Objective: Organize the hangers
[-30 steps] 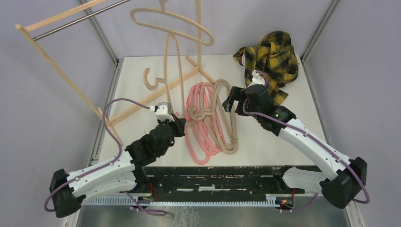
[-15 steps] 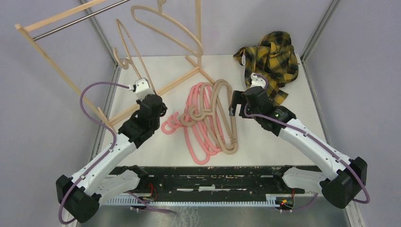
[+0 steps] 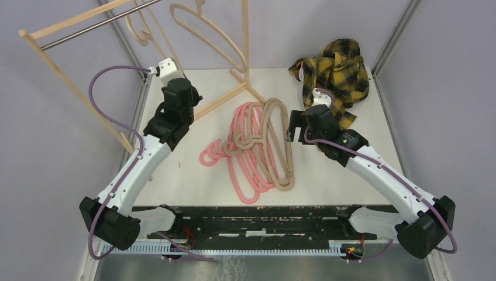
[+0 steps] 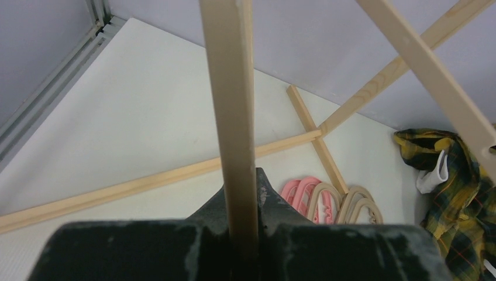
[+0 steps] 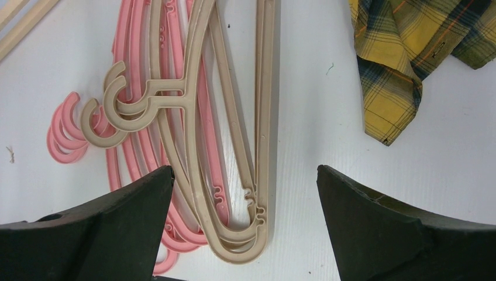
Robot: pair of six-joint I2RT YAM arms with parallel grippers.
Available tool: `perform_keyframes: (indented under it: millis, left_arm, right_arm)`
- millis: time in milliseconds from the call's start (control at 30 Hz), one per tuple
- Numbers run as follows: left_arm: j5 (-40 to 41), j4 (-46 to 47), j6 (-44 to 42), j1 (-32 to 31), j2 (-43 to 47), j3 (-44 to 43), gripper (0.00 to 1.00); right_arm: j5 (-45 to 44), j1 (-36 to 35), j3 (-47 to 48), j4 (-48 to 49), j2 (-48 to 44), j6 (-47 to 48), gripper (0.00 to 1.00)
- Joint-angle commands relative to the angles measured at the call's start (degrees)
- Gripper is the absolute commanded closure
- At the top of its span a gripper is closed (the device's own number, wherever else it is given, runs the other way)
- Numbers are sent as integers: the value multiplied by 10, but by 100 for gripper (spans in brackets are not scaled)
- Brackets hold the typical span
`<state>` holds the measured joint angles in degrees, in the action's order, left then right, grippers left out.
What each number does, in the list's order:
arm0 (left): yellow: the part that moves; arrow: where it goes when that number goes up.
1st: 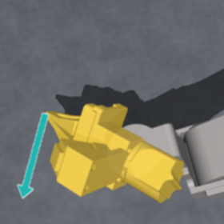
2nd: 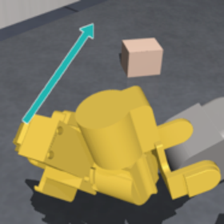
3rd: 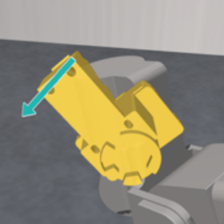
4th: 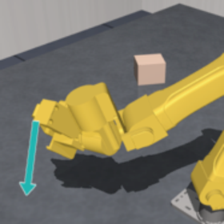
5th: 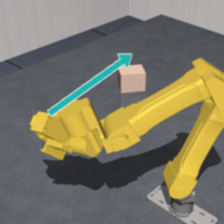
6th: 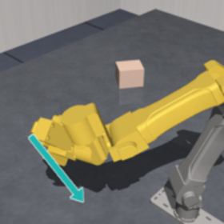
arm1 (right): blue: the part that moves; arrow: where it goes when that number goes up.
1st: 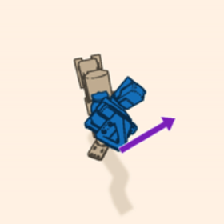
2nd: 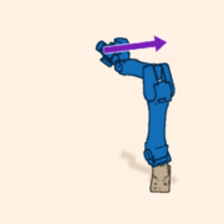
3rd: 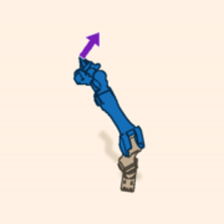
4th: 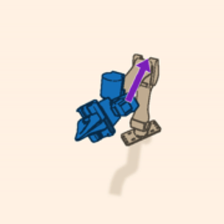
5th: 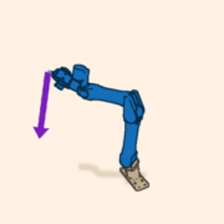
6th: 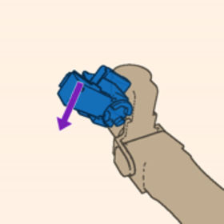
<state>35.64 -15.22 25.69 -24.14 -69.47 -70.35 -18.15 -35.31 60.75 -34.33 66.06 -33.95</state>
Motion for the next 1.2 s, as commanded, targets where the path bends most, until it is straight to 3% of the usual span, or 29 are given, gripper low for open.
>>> perform_keyframes:
  millis: [0, 467, 1167]
  left_arm:
    - [-52, 28, -31, 23, -20, -52, 97]
    - [-147, 13, -18, 89, -62, -103, 97]
    - [-286, -88, -48, 93, -177, -214, 97]
  right_arm:
    - [-11, 7, 28, 7, -3, 12, 0]
    - [-2, 16, 27, 7, 6, 9, 0]
    - [-1, 26, 6, 17, 4, 6, 0]
